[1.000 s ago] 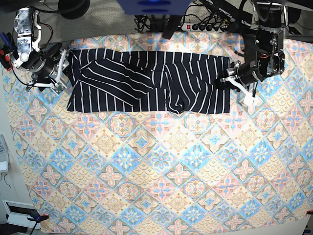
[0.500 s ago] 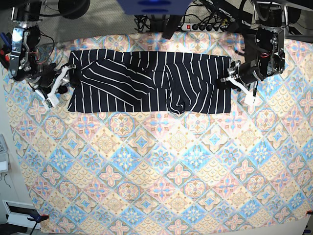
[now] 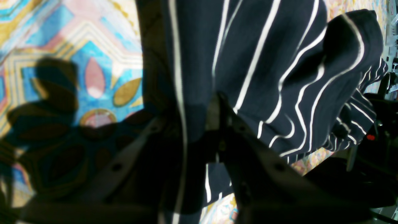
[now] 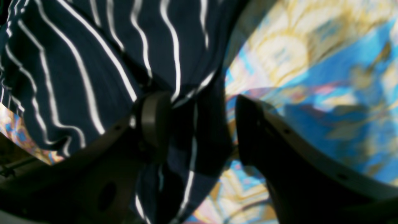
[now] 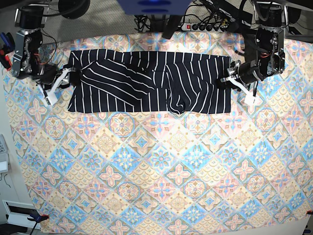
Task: Fold the T-shirt properly
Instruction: 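Grasp both ends of the folded strip with both grippers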
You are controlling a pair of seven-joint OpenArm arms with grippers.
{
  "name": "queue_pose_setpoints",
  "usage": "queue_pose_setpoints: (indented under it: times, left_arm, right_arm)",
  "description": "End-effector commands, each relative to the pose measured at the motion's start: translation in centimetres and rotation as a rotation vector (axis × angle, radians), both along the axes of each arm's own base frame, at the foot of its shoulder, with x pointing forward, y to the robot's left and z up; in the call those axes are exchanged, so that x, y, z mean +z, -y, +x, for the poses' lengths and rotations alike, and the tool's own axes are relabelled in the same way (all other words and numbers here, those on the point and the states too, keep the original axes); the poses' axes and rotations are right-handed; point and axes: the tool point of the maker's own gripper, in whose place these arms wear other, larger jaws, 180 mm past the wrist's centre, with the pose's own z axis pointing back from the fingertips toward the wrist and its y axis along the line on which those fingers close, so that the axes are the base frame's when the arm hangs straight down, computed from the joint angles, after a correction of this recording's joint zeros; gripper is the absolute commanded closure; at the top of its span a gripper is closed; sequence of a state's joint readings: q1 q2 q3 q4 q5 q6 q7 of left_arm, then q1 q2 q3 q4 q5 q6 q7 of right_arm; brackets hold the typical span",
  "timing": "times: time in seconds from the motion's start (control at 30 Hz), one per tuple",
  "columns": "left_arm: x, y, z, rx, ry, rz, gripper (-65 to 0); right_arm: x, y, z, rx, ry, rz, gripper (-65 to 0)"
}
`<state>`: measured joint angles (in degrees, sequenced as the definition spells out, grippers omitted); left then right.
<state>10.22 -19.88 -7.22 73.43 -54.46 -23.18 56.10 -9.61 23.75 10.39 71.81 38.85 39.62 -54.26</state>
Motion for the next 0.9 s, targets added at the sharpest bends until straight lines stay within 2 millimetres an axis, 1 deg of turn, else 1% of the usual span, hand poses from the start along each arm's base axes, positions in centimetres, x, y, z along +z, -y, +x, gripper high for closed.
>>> queue_pose_setpoints:
  times: [0.0, 0.07, 0.17, 0.37, 0.47, 0.5, 0.53, 0.63, 0.77, 0.87]
  left_arm:
    - [0.4, -0.3, 0.3, -0.006, 0.009, 0.011, 0.0]
    - [0.4, -0.3, 0.3, -0.006, 0.009, 0.011, 0.0]
    - [0.4, -0.3, 0.3, -0.006, 0.009, 0.011, 0.0]
    - [0.4, -0.3, 0.3, -0.007, 0.01, 0.012, 0.0]
    - [0.4, -0.3, 0.3, -0.007, 0.01, 0.012, 0.0]
    - [0.4, -0.3, 0.3, -0.007, 0.01, 0.012, 0.0]
    - [0.4, -0.3, 0.3, -0.007, 0.01, 0.012, 0.0]
    - [0.4, -0.3, 0.3, -0.007, 0.01, 0.012, 0.0]
    - [0.4, -0.3, 0.3, -0.007, 0.01, 0.012, 0.0]
    - [0.3, -0.4, 0.3, -0.008, 0.01, 0.015, 0.0]
  right_arm:
    - [1.0, 0.5, 1.1, -0.013, 0.037, 0.017, -32.5]
    - [0.5, 0.5, 0.8, -0.036, 0.021, 0.045, -32.5]
    - [0.6, 0.5, 1.1, -0.044, 0.026, 0.052, -32.5]
    - [0.6, 0.4, 1.2, -0.044, 0.026, 0.056, -32.5]
    - [-0.1, -0.7, 0.7, -0.05, 0.005, 0.082, -32.5]
    - [-0.3, -0.7, 0.5, -0.048, -0.008, 0.082, -32.5]
    - [-0.4, -0.8, 0.3, -0.044, -0.017, 0.082, -32.5]
    - [-0.6, -1.9, 0.2, -0.043, -0.021, 0.104, -32.3]
    - [-0.7, -2.1, 0.1, -0.038, -0.029, 0.105, -32.3]
    - [-1.1, -3.0, -0.4, -0.016, -0.055, 0.114, -32.2]
